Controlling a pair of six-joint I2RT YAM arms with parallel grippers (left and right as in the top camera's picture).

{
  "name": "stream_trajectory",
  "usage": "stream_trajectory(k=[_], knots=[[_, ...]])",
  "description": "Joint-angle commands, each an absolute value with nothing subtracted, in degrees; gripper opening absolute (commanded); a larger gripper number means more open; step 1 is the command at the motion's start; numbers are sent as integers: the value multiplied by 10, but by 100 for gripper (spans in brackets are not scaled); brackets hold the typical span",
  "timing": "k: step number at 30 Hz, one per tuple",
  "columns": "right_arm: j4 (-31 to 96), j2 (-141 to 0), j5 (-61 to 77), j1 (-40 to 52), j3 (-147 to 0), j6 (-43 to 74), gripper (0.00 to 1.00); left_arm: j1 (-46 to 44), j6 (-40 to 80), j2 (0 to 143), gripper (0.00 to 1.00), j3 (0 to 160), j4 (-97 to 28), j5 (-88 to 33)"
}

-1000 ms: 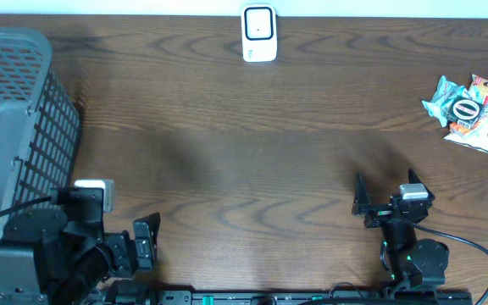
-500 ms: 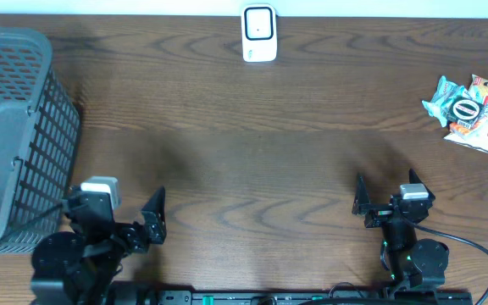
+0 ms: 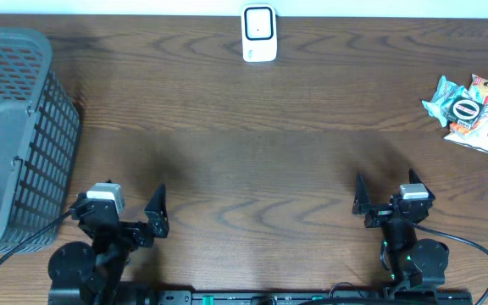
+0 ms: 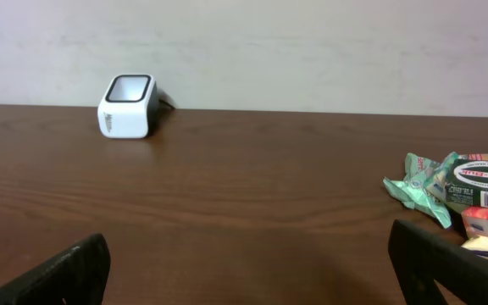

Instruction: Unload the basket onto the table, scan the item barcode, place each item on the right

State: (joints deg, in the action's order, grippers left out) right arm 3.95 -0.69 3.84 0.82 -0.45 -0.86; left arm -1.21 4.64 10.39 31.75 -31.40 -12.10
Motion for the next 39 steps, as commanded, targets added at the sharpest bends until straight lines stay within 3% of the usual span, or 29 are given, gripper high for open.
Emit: stream_trajectory(k=[1,10,32,39], knots=[[41,-3,34,7,-3,-9,99,-9,41,78,98,276,-269,-128],[41,-3,34,7,-3,-9,99,-9,42,0,98,158,-111,-128],[41,-3,34,7,-3,-9,99,-9,42,1,98,3,127,-124],[41,-3,34,7,-3,-9,99,-9,42,1,98,2,106,-114]])
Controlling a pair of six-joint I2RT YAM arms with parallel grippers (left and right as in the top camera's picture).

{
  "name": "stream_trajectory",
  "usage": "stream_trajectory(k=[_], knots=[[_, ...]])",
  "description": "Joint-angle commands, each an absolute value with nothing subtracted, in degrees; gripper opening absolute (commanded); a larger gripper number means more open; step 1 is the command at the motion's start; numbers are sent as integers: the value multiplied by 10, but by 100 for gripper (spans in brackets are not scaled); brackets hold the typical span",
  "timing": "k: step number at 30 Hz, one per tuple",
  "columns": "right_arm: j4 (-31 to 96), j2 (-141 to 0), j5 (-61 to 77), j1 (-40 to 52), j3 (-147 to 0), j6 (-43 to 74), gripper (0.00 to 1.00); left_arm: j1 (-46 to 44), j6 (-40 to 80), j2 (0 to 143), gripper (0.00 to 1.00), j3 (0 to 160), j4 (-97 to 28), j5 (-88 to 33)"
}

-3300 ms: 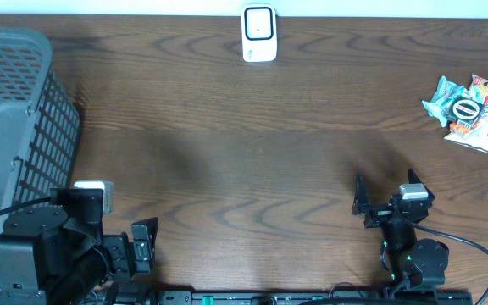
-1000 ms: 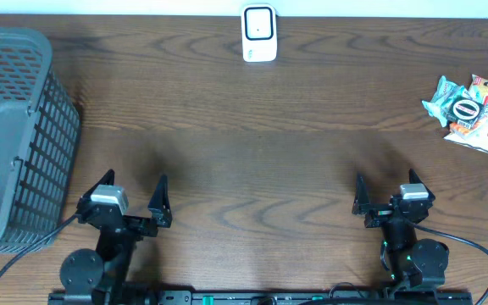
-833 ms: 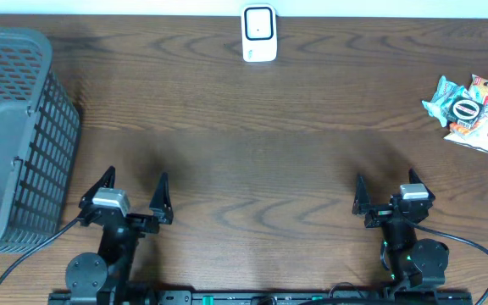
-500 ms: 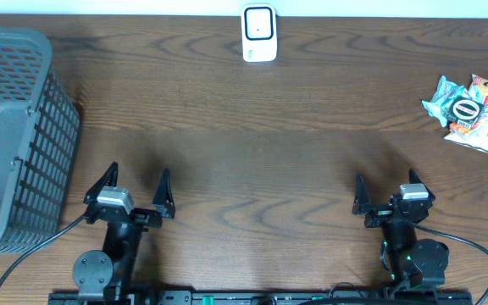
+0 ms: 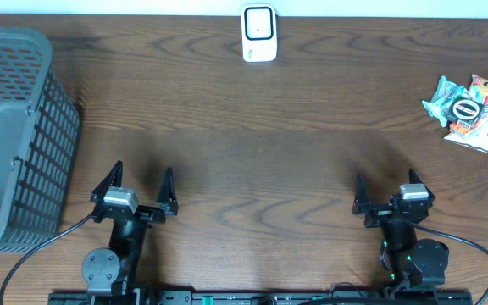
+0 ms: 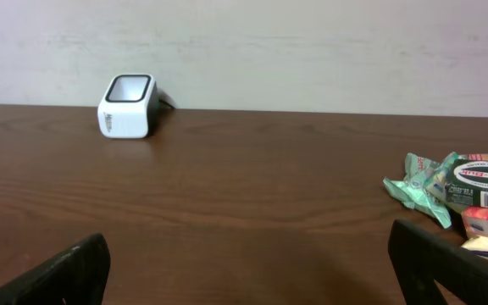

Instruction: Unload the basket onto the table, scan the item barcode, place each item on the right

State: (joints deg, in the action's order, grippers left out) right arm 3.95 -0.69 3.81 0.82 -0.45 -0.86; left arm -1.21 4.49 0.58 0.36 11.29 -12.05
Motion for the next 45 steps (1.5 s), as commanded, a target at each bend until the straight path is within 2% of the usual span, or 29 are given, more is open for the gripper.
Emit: stream_trajectory(k=[1,11,28,45], knots=[[41,-3,34,7,-3,-9,99,-9,41,1,98,2,94,-110],[41,-3,34,7,-3,-9,99,-9,22,1,97,2,-35,-95],[41,-3,34,7,-3,-9,99,-10,-26,1,98,2,-36,-85],[41,-3,34,7,-3,-9,99,-11,24,1,98,2,-39,-68]])
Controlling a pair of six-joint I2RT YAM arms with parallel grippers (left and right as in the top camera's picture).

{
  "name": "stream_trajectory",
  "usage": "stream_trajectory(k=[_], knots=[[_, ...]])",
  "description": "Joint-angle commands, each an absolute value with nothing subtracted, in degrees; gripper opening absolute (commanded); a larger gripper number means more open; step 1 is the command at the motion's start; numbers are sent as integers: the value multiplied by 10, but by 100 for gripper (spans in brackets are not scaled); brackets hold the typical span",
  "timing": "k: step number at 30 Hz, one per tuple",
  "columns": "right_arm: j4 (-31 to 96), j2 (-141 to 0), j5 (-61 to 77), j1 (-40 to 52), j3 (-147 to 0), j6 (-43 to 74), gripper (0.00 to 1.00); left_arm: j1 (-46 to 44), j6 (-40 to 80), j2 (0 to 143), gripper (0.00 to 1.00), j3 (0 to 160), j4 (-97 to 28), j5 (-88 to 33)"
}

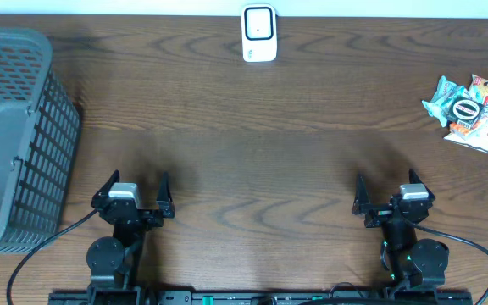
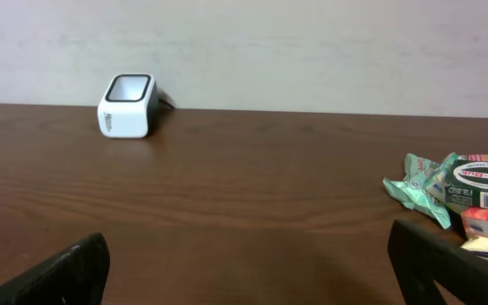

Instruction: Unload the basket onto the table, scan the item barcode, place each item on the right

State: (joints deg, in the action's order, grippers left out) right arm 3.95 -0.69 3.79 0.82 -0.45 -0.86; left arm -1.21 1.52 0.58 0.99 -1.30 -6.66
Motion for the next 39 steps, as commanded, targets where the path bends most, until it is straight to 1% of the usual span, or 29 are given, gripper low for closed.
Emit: stream_trajectory(k=[1,9,39], knots=[[41,-3,34,7,-3,-9,99,-11,24,1,98,2,-39,-68],[41,-3,34,7,-3,-9,99,-28,22,1,98,2,-39,-68],[41,-3,34,7,-3,-9,99,-41,22,1,97,2,-39,-68]])
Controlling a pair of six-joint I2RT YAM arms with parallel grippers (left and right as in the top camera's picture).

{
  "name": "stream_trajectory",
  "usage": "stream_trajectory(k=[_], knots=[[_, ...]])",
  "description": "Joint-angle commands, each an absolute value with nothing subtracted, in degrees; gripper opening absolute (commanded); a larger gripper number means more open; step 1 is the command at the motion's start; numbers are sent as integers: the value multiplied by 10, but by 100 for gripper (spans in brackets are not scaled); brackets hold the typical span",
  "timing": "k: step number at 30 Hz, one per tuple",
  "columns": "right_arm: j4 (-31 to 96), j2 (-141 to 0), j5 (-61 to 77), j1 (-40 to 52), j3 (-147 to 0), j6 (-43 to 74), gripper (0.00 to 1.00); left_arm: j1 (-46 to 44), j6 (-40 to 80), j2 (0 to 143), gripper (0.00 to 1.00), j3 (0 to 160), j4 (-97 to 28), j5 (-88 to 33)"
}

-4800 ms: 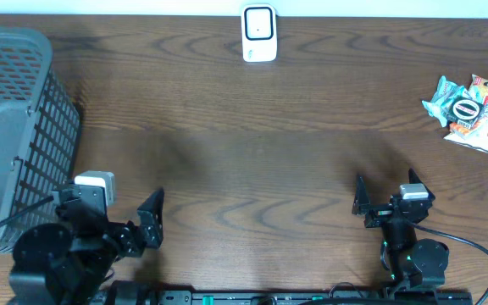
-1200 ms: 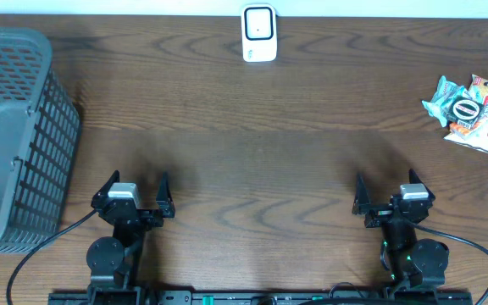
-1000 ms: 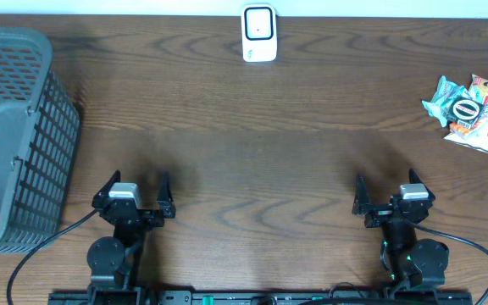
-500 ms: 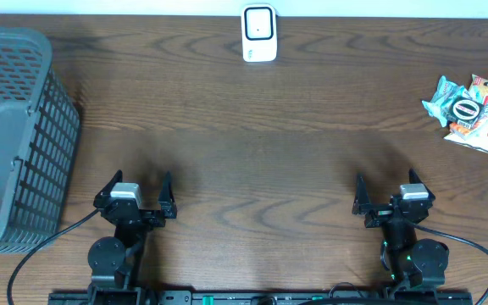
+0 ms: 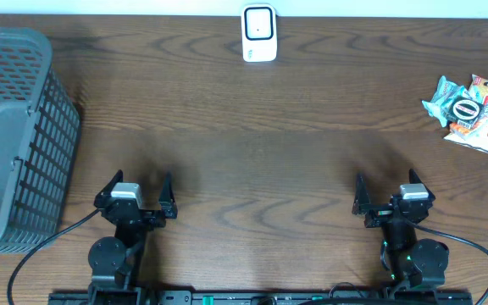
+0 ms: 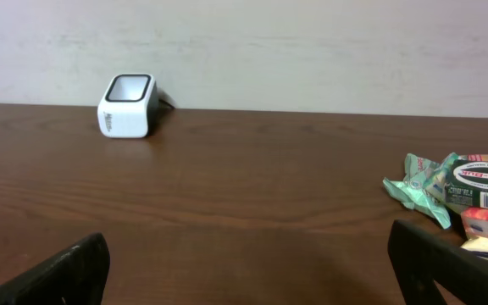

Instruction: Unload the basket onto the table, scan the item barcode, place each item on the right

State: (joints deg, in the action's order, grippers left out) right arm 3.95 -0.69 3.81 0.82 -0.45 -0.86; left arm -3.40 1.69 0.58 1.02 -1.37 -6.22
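A white barcode scanner (image 5: 259, 34) stands at the far edge of the table, also in the right wrist view as the scanner (image 6: 128, 105). Snack packets (image 5: 468, 113) lie in a small pile at the far right; the packets (image 6: 468, 199) show a printed barcode label. My left gripper (image 5: 134, 184) rests open at the near left. At the near right, my right gripper (image 5: 384, 186) is open, its fingers (image 6: 66, 273) wide apart over bare wood in the wrist view. Both hold nothing.
A dark grey mesh basket (image 5: 11, 135) fills the left edge of the table. The wooden table (image 5: 261, 152) spreads between the grippers and the scanner. A pale wall (image 6: 312, 51) stands behind the far edge.
The left gripper has shifted very slightly. The right arm, the scanner and the packets are where they were.
At first the left arm was turned toward the basket at the near left corner. Then it faced forward with its fingers wide open, a little further right. It has since stayed near there. The right arm stayed still throughout.
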Motion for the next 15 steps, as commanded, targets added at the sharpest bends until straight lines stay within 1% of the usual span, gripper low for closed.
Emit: stream_trajectory(k=[1,15], knots=[[41,-3,34,7,-3,-9,99,-42,22,1,98,2,-39,-68],[41,-3,34,7,-3,-9,99,-42,22,1,98,2,-39,-63]])
